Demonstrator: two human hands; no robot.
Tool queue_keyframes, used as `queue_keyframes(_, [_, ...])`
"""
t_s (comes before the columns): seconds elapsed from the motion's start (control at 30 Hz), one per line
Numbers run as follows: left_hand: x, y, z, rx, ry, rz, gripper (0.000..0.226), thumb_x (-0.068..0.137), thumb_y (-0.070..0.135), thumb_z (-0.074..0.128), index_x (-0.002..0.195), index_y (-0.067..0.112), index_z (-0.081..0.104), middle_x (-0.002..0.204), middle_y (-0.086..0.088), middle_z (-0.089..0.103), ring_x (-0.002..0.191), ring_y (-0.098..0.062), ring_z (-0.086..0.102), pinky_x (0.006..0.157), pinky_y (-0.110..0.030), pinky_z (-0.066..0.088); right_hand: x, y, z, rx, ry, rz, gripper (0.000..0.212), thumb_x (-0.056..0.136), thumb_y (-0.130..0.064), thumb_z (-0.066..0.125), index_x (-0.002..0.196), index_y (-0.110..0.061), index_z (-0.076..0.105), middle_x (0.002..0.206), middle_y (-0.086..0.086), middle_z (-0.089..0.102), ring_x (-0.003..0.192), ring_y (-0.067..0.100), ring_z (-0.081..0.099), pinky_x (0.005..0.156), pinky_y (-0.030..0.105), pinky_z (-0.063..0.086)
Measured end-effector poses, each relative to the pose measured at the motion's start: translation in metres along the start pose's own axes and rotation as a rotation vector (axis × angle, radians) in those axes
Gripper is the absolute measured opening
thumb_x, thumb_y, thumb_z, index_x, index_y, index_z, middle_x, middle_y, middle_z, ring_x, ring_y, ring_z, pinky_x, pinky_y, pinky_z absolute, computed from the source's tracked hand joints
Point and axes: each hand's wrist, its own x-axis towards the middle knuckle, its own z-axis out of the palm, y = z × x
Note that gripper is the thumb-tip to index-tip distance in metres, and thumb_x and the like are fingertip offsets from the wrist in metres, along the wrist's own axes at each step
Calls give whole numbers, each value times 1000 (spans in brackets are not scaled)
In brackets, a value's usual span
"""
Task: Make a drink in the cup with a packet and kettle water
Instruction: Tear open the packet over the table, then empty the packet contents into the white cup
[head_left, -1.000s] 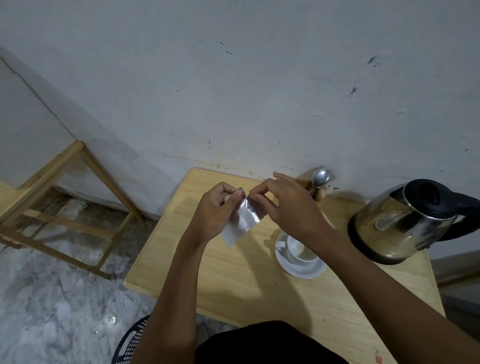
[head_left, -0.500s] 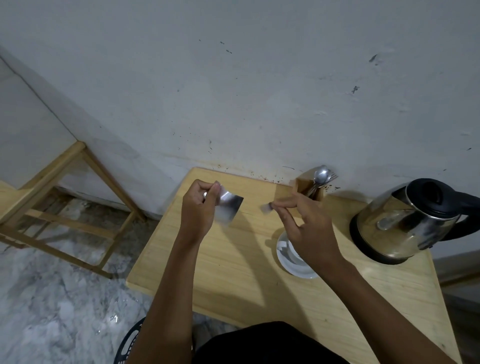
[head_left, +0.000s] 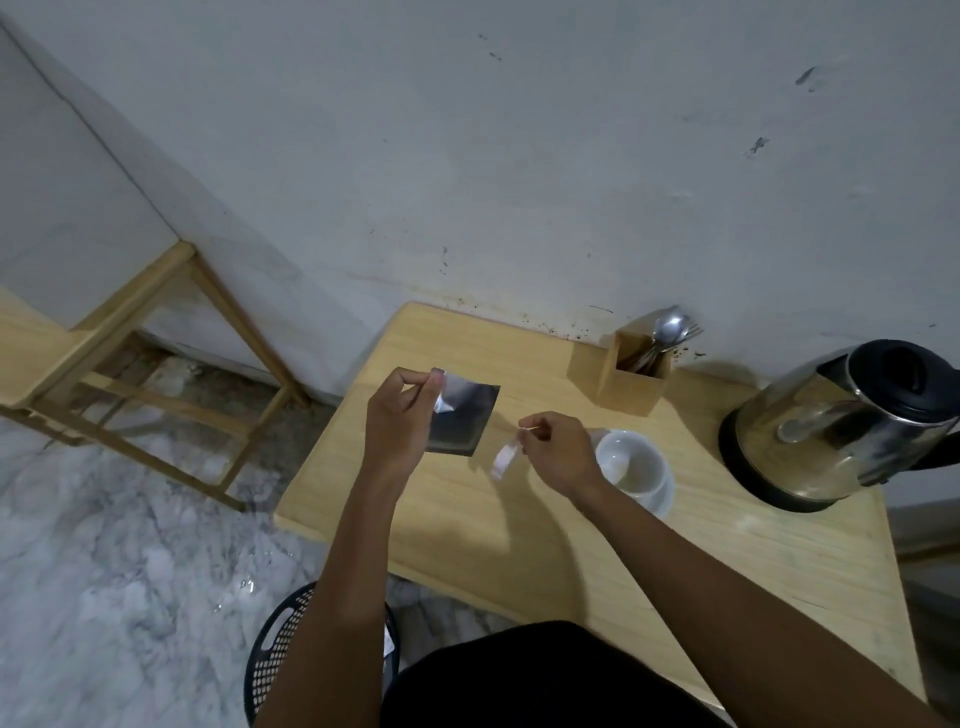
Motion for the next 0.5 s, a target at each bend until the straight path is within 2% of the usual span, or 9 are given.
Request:
queue_keyframes(0.07, [-7, -5, 0, 23, -5, -28, 20, 91, 33, 57, 88, 14, 65, 81, 6, 65, 75, -7, 59, 60, -17, 39, 13, 3, 17, -26, -6, 59, 16, 90, -7, 59, 97, -6, 74, 100, 12, 73, 96, 26, 66, 84, 31, 50])
queue_keyframes(0.17, [-14, -12, -2, 43, -1, -18, 19, 91, 31, 58, 90, 13, 65, 80, 10, 63, 74, -4, 58, 57, -7, 42, 25, 11, 30, -103, -71, 131, 22, 92, -11, 57, 105, -2, 72, 113, 15, 70, 101, 27, 64, 82, 25, 45])
queue_keyframes(0.23, [-18, -16, -4, 24, 7, -31, 19, 91, 30, 59, 90, 12, 65, 80, 10, 63, 74, -3, 59, 56, -1, 40, 27, 12, 33, -173, -112, 112, 29, 95, -18, 55, 116, -3, 68, 124, 13, 66, 107, 27, 61, 85, 25, 42])
queue_keyframes(0.3, [-20, -17, -6, 6, 11, -50, 18, 90, 31, 60, 89, 14, 66, 79, 11, 64, 74, -2, 60, 56, -2, 41, 23, 6, 30, -153, -42, 46, 32, 97, -21, 53, 123, -6, 65, 130, 9, 63, 118, 25, 57, 95, 26, 40])
queue_keyframes(0.4, [-22, -16, -5, -12, 13, -71, 20, 90, 33, 61, 90, 13, 65, 78, 13, 64, 74, -1, 59, 57, -7, 43, 8, -6, 16, 99, 112, 34, 30, 99, -23, 48, 118, -10, 68, 120, 3, 66, 114, 19, 58, 95, 26, 41])
queue_keyframes(0.43, [-23, -15, -4, -24, 5, -80, 21, 90, 34, 61, 90, 13, 65, 78, 13, 64, 74, -1, 59, 59, -10, 43, -1, -9, 10, 253, 103, 89, 29, 98, -24, 49, 116, -11, 68, 115, -1, 67, 109, 17, 60, 94, 30, 44])
queue_keyframes(0.5, [-25, -12, 0, -53, -29, -96, 22, 89, 37, 60, 90, 15, 64, 80, 12, 64, 75, -1, 58, 64, -18, 45, -19, -9, 0, 473, -23, 151, 27, 96, -31, 52, 114, -17, 67, 113, -5, 68, 106, 11, 63, 95, 36, 50])
